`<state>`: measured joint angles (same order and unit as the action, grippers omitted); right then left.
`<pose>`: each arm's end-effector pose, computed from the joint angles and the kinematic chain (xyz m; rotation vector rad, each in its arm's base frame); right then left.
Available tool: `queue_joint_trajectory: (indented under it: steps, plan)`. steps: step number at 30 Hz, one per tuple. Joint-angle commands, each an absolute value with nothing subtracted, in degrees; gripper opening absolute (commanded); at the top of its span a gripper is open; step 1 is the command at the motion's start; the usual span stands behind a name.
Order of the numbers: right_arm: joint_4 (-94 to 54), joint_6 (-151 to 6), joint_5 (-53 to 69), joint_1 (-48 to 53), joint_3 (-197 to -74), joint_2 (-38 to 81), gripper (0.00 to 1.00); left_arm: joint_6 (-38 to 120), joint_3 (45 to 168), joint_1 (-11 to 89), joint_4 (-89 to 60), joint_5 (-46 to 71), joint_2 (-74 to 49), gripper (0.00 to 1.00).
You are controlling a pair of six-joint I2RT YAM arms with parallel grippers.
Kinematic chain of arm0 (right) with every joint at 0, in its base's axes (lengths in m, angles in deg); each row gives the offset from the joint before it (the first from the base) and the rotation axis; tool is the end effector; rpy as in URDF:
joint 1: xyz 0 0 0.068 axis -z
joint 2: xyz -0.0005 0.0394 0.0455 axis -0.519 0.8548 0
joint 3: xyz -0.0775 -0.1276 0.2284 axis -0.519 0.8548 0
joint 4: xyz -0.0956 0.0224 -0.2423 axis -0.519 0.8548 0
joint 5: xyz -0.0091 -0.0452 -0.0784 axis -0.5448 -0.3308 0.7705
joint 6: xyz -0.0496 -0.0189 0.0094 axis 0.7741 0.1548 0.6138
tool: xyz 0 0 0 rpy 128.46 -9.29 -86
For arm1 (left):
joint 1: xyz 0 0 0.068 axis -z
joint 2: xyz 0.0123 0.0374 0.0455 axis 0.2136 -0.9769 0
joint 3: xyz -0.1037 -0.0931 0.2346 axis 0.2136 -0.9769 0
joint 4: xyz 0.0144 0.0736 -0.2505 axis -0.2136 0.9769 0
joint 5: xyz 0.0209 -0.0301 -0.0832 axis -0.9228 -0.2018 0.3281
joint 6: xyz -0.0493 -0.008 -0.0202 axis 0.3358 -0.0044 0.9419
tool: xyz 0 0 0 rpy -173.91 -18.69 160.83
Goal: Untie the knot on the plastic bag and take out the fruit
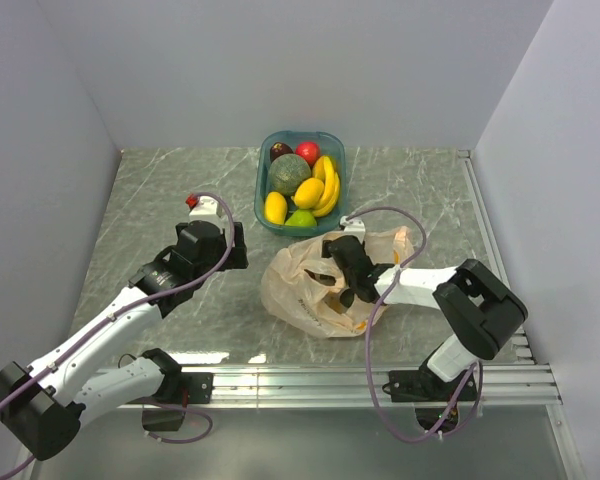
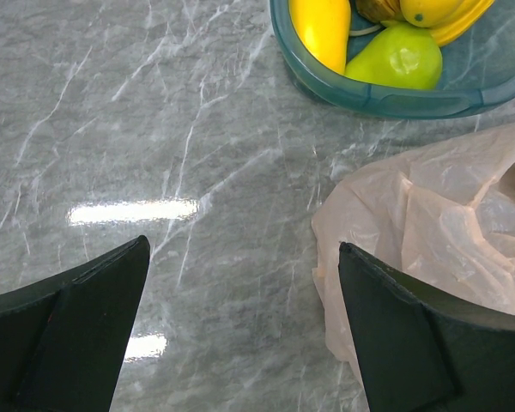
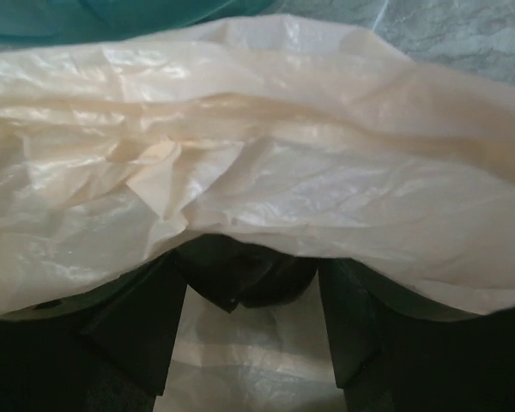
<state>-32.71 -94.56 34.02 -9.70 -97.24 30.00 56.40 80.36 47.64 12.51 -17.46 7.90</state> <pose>0.2323 0.1867 0.1492 -0.0686 2.2495 0.2955 0.1777 -0.1096 0.2925 -0.0587 2.1153 -0.2353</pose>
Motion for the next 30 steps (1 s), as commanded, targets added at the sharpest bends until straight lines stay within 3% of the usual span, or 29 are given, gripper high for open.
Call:
queue_joint_trajectory:
  steps: [1,5,11,20,30]
  plan:
    - [-38.1,-95.5,38.4,-10.4,-98.2,30.2,0.63,55.9,80.0,47.4,11.0,-16.7,9.2,0.97]
    - [-38.7,-95.1,39.0,-10.4,-96.8,28.8,0.33,55.8,79.9,47.4,11.0,-16.6,9.2,0.97]
    - [-34.0,-93.2,36.7,-10.7,-95.6,23.8,0.11,55.8,79.9,47.5,11.0,-16.7,9.2,0.97]
    - [-22.8,-92.4,30.7,-12.1,-89.0,7.1,0.07,55.6,80.0,47.3,10.9,-16.6,9.1,0.97]
    - [-1.1,-86.0,17.8,-12.3,-96.3,-7.2,0.08,55.6,80.0,47.1,10.6,-16.4,8.7,0.96]
